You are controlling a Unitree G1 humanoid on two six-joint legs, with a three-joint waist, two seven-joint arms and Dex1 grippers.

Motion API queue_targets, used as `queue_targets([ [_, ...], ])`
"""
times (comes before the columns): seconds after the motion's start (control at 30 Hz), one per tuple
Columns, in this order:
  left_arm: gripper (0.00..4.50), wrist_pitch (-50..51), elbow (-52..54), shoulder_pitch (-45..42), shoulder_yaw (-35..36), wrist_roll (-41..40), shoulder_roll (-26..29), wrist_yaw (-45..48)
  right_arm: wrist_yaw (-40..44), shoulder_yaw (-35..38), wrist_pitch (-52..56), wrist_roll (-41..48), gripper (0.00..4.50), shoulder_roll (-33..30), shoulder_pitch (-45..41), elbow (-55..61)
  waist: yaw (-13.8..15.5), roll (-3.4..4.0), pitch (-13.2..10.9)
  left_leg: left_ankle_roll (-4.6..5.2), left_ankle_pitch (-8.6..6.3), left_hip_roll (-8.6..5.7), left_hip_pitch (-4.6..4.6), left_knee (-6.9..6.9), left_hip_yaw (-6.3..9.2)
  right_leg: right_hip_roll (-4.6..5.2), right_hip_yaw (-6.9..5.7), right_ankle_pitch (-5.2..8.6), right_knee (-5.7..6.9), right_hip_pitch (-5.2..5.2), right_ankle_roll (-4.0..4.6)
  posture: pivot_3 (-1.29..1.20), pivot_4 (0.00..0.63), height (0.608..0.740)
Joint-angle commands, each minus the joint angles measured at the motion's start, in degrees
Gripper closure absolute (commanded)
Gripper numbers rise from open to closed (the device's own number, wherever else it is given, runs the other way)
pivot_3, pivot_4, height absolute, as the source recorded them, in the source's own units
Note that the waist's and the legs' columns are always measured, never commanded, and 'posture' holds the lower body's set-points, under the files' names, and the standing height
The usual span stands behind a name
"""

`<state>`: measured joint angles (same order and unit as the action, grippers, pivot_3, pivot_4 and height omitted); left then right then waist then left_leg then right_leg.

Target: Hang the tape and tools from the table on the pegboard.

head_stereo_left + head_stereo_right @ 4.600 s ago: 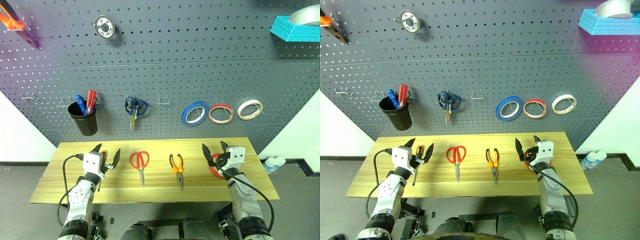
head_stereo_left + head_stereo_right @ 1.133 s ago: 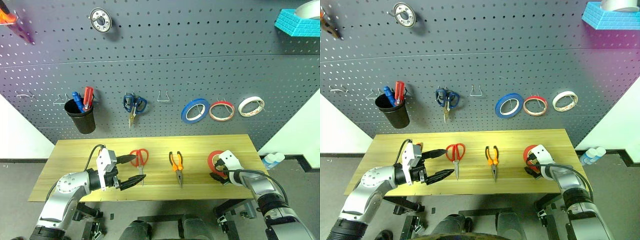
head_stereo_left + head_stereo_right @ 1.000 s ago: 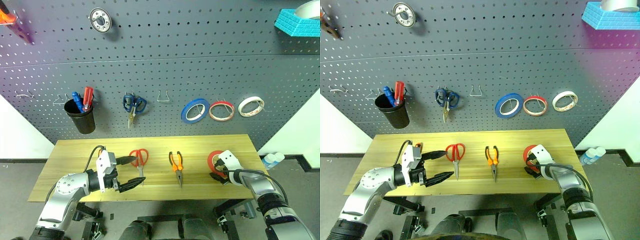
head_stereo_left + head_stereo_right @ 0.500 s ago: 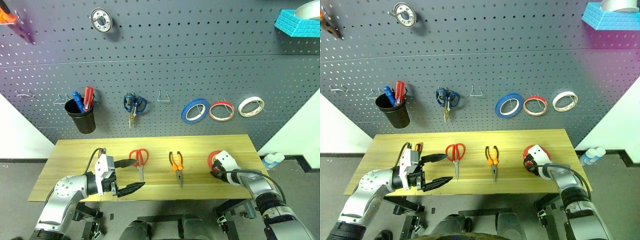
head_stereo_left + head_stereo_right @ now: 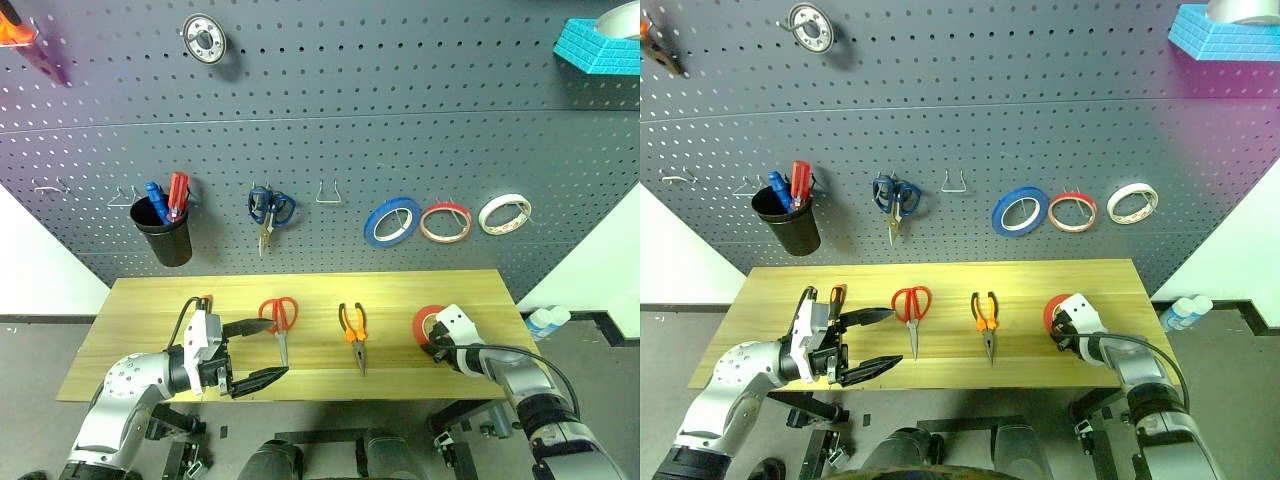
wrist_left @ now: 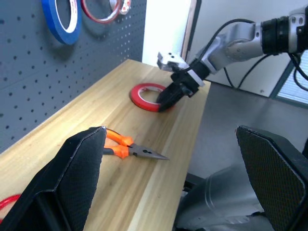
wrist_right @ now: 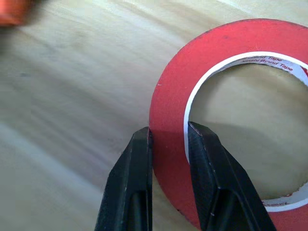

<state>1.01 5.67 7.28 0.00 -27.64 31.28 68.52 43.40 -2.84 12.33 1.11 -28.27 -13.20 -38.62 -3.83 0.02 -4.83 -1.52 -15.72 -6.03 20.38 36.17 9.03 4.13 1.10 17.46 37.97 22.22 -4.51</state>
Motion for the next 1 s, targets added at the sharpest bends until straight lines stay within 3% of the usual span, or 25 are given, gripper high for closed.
queue_targets([
  [0.03,0.0,-1.4,0.3,-0.2,1.6,-0.4,0.2,-0.3,1.6,4.1,-3.9,4.6,3.81,0.5,1.6,3.3,0.0,-0.02,-0.1,0.0,0.0,0.0,0.0,0.01,0.0,0.0,0.0,0.0,0.0,0.0,0.0,-0.13,0.076,0.74],
  [0.23,0.0,-1.5,-0.1,-0.5,1.8,-0.6,-0.2,-0.6,1.6,9.2,-12.8,9.4,3.81,1.7,5.7,6.0,0.0,0.08,-0.5,0.0,0.0,0.0,0.0,0.01,-0.05,0.0,0.03,-0.01,0.0,0.01,-0.01,-0.13,0.075,0.74],
  [0.5,0.0,-3.8,-4.6,-1.7,2.9,-1.4,-1.1,0.6,3.1,17.3,-14.9,20.3,3.81,6.3,10.3,11.8,0.0,0.2,-0.7,0.02,-0.01,0.03,0.01,-0.01,-0.07,-0.01,0.04,0.0,0.0,0.03,-0.01,-0.14,0.075,0.74],
  [0.87,0.0,-5.3,-4.2,-3.6,4.9,-2.7,-3.9,-2.4,3.6,19.1,-12.3,26.0,3.81,9.0,14.0,19.4,-0.1,0.21,-0.7,0.02,-0.01,0.04,0.02,-0.03,-0.07,-0.01,0.06,0.0,0.0,0.06,-0.01,-0.16,0.072,0.74],
  [1.0,0.0,-5.4,-5.2,-3.5,6.1,-4.3,-5.1,-2.0,5.0,20.9,-18.0,27.0,3.81,10.6,13.7,19.0,-0.2,0.24,-0.7,0.01,-0.02,0.06,0.01,-0.03,-0.1,-0.02,0.06,-0.01,-0.01,0.06,-0.02,-0.16,0.07,0.74],
])
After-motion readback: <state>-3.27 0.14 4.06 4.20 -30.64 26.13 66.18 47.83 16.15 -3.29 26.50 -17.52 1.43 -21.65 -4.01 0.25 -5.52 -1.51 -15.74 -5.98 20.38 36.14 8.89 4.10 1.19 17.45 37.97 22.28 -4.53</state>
